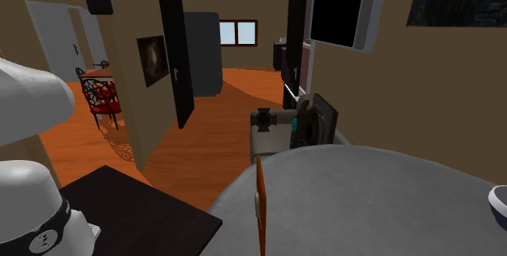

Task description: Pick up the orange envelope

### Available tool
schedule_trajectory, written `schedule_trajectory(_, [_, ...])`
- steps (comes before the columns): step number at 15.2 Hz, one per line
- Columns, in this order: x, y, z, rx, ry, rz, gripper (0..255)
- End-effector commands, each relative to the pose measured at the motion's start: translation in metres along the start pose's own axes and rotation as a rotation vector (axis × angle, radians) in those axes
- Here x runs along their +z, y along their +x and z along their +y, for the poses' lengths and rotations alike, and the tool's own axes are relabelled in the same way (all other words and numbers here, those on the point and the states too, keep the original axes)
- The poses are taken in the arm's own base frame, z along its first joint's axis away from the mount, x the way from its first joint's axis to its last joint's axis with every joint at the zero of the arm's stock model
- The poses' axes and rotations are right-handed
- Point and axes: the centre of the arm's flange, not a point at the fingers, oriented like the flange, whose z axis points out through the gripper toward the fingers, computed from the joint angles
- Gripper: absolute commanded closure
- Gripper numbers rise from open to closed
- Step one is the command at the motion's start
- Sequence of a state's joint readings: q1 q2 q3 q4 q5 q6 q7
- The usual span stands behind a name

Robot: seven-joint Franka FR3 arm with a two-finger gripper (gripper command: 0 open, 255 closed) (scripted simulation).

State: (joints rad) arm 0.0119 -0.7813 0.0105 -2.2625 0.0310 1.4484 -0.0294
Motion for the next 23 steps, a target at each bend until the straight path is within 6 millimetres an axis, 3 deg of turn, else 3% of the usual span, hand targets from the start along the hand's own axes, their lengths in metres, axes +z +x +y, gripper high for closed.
schedule_trajectory(1, [0.0,0.0,0.0,0.0,0.0,0.0,0])
schedule_trajectory(12, [0.11,0.015,-0.095,0.447,-0.015,0.001,0])
schedule_trajectory(23, [0.222,0.069,-0.173,0.893,-0.029,0.001,0])
